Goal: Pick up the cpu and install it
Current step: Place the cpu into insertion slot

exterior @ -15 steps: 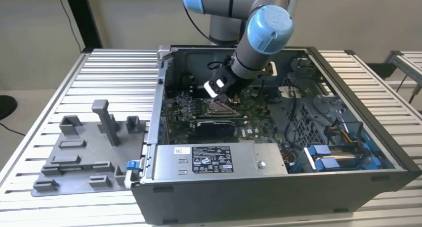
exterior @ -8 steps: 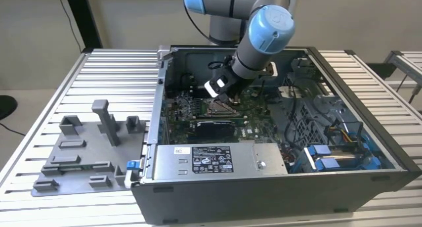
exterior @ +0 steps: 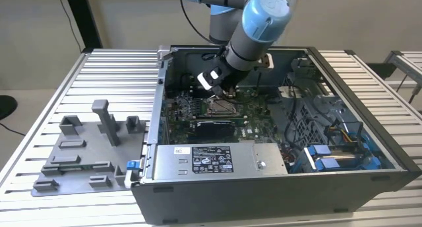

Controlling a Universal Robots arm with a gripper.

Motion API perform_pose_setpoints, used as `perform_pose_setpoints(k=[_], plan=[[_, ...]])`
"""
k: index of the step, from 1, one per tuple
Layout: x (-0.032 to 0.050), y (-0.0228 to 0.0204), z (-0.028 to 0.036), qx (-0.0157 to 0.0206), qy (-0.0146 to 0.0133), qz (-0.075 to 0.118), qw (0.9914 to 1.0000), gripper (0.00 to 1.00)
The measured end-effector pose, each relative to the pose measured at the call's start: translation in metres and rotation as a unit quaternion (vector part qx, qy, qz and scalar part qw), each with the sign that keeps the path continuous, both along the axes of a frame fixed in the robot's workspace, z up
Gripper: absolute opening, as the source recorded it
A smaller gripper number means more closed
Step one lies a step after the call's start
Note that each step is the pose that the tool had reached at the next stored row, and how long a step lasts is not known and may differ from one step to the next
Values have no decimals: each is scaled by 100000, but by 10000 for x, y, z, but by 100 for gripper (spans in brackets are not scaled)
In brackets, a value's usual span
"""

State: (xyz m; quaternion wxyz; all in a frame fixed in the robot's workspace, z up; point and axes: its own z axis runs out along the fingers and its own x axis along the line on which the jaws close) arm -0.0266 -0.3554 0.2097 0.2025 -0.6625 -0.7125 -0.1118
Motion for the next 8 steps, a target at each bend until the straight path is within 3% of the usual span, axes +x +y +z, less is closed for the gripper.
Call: perform_pose_setpoints(k=[2,4,8], plan=[[-91,1,5,52,-64,0,100000,0],[-183,-1,8,22,-333,5,99999,0],[-350,-1,4,141,-1388,2,99990,0]])
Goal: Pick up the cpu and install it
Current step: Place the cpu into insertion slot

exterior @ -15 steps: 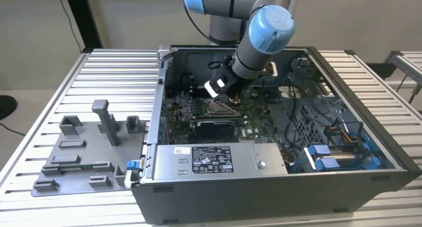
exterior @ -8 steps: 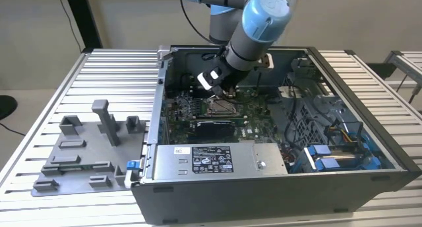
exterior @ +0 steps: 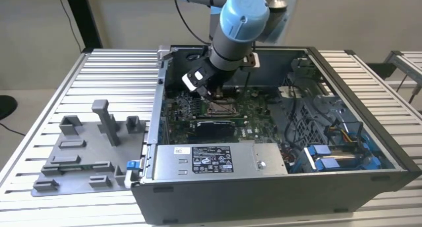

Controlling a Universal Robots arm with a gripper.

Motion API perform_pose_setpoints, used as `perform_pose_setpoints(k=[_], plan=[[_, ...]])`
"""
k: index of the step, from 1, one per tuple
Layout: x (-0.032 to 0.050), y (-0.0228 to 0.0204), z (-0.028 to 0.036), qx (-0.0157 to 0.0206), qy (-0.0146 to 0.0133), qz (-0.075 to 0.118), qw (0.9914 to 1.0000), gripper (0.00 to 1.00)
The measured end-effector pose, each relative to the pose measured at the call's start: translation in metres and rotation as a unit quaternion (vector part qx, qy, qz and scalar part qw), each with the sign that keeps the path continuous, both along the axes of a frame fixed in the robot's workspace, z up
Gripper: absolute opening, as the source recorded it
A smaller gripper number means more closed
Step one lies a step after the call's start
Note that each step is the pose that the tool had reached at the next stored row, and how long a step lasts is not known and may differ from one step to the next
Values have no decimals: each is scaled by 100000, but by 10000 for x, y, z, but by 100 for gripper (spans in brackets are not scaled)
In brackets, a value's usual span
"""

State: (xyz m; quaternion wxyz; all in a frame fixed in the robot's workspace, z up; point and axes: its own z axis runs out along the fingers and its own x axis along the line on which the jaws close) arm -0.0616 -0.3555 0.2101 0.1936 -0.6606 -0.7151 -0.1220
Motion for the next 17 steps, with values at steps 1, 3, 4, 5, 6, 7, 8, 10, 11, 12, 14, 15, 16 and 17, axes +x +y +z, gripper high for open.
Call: perform_pose_setpoints(k=[1,3,4,5,6,7,8,10,11,12,14,15,16,17], plan=[[-41,-5,0,19,-202,61,100000,0],[-50,-9,-4,31,-234,99,100000,0],[-49,-9,-13,32,-238,101,100000,0],[-50,-9,-26,29,-233,102,100000,0],[-50,-9,-41,24,-234,104,100000,0],[-50,-9,-57,29,-236,103,100000,0],[-50,-9,-74,27,-233,101,100000,0],[-51,-5,-90,45,-246,100,100000,0],[-50,-3,-94,50,-247,110,100000,0],[-50,-2,-99,54,-248,113,100000,0],[-51,3,-108,51,-242,112,100000,0],[-51,8,-111,64,-246,110,100000,0],[-51,13,-115,82,-251,112,100000,0],[-50,19,-119,93,-255,117,100000,0]])
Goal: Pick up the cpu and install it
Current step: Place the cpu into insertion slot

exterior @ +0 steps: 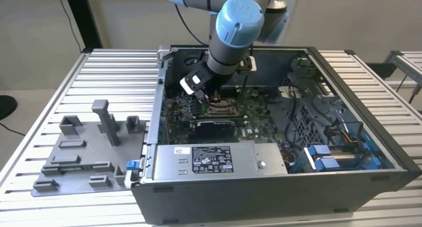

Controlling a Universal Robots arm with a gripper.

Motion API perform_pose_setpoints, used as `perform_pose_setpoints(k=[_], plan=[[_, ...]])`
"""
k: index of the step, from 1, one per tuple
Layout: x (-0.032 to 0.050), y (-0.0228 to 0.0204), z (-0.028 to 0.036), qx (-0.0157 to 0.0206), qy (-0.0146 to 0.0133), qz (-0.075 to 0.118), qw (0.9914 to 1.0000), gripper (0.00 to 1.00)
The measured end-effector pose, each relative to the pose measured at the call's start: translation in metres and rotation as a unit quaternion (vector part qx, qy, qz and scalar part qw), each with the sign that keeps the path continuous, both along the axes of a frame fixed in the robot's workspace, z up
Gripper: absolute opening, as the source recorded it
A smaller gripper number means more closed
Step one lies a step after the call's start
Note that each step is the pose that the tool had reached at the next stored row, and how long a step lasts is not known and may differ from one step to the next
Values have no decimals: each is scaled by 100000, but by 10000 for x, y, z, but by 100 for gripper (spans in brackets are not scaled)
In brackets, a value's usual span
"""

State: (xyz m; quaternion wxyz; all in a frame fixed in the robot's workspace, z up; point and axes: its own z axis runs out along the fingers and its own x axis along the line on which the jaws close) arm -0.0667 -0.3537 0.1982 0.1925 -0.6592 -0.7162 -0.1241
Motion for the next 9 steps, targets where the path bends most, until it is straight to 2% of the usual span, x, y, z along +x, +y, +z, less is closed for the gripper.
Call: perform_pose_setpoints(k=[9], plan=[[2,1,-21,2,2,6,100000,0]])
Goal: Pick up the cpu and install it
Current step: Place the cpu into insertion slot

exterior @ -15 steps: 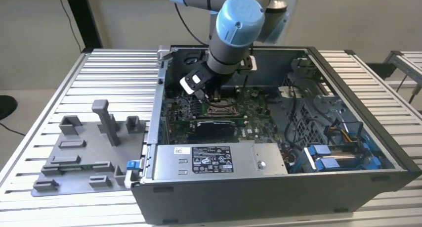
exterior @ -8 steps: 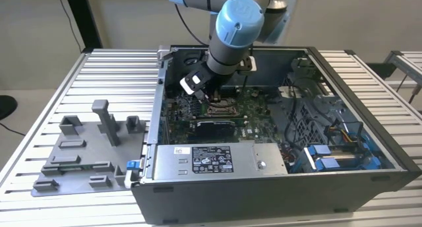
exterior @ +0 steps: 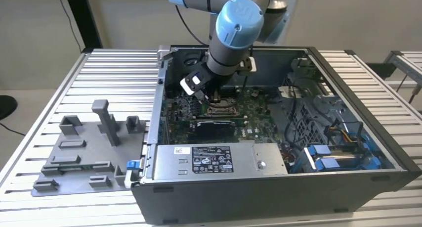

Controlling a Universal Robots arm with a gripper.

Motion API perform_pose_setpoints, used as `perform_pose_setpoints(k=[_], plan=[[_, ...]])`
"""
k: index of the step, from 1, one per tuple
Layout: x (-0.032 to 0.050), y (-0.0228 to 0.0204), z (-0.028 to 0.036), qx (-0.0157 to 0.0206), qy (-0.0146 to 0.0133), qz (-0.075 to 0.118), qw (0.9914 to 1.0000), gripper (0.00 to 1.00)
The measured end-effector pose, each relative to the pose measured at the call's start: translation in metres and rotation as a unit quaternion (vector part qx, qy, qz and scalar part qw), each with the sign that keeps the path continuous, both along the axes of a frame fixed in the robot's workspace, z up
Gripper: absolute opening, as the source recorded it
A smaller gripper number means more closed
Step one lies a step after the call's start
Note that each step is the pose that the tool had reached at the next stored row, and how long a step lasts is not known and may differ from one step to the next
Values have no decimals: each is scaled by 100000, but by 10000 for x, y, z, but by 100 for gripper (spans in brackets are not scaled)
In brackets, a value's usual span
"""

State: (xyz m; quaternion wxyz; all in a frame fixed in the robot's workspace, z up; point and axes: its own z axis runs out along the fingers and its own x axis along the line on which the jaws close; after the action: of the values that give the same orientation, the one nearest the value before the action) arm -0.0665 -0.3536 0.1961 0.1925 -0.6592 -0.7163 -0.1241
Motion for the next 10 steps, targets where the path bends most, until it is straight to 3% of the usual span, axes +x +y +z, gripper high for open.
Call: perform_pose_setpoints(k=[10], plan=[[39,0,-60,3,38,6,100000,0]])
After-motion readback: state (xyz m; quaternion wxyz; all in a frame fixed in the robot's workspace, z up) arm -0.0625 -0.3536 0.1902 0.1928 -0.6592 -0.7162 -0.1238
